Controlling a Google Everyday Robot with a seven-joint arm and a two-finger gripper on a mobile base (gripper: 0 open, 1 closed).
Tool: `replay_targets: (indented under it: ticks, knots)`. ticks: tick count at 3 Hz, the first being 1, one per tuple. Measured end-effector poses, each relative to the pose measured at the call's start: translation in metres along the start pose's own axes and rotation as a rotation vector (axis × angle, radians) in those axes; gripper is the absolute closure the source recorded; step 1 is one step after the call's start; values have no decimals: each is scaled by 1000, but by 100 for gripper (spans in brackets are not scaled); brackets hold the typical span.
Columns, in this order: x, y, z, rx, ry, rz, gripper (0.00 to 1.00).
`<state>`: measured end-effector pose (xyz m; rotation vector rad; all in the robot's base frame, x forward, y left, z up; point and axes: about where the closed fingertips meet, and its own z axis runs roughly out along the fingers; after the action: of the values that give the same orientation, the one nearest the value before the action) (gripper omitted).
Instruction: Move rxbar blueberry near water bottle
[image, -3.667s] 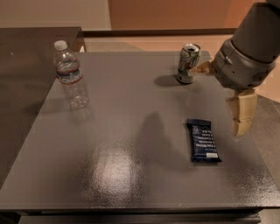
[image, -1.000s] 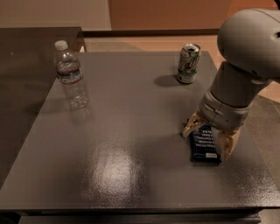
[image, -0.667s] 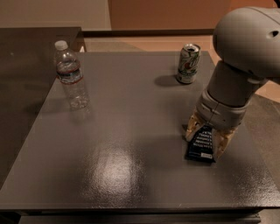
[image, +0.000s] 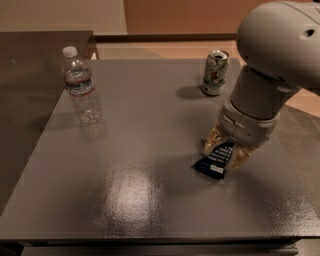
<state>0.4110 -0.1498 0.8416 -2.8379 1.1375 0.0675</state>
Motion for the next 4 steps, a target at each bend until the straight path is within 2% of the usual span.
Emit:
replay_targets:
  ticks: [1, 2, 3, 4]
  knots:
    - [-18, -11, -2, 21, -2, -14, 100]
    - [-49, -28, -2, 50, -9, -50, 100]
    - [-82, -49, 1, 84, -18, -85, 100]
    - [-106, -81, 4, 130, -21, -88, 100]
